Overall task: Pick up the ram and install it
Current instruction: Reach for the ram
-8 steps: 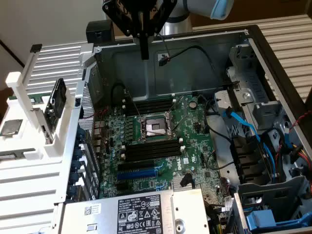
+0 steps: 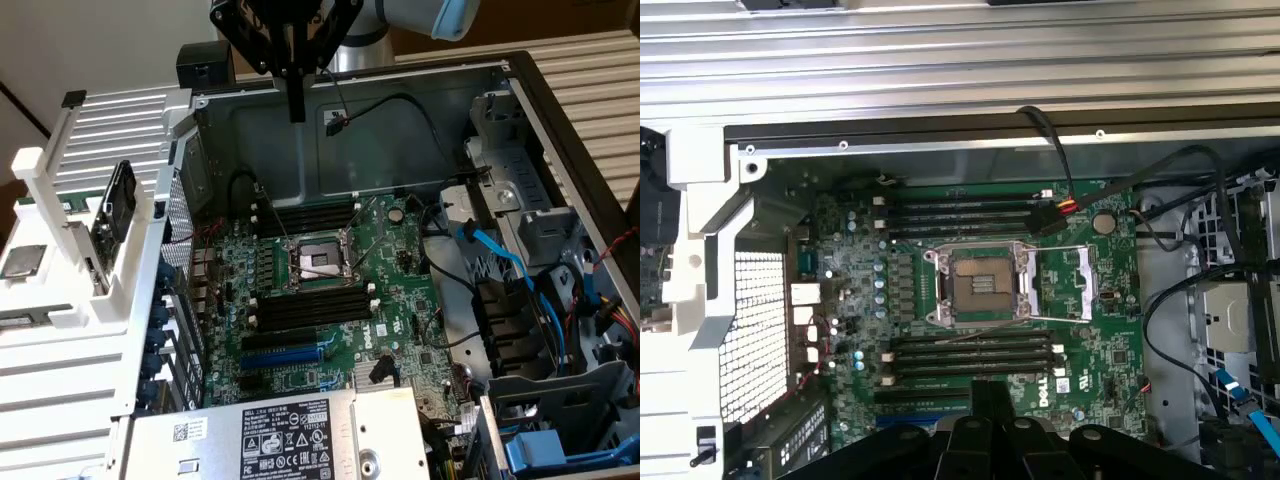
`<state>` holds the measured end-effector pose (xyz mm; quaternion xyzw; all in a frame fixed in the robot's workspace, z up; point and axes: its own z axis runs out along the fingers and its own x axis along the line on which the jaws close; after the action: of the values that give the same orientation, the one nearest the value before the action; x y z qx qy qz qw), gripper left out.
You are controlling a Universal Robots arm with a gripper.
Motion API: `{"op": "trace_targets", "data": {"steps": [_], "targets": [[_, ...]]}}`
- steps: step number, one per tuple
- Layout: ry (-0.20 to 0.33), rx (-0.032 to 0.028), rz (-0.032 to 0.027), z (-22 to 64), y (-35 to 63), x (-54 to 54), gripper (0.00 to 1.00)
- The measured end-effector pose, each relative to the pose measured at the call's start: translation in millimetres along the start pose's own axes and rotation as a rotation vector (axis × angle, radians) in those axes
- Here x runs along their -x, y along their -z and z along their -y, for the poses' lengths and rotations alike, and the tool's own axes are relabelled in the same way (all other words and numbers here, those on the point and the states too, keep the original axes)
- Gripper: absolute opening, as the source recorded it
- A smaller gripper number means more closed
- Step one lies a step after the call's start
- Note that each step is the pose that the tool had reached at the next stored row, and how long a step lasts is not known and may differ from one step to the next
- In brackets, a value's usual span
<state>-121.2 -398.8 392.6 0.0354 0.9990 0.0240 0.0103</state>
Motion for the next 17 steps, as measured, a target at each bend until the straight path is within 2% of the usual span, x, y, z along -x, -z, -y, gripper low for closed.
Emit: {"op": "trace_targets", "data": {"steps": [7,13,14,15,17], "targets": [[0.000,-0.0003,0.0000,-0.2,2.1,0.1,0.10],[-0.003,0.0000,0.0028,-2.1,25.9,-2.5,0.10],[-0.003,-0.0001,0.0030,-2.1,30.2,-4.2,0.10],[-0.003,-0.0001,0.0037,-2.3,38.6,-8.0,0.10],[-0.003,-0.0001,0.0040,-2.4,46.3,-12.1,0.10]]}}
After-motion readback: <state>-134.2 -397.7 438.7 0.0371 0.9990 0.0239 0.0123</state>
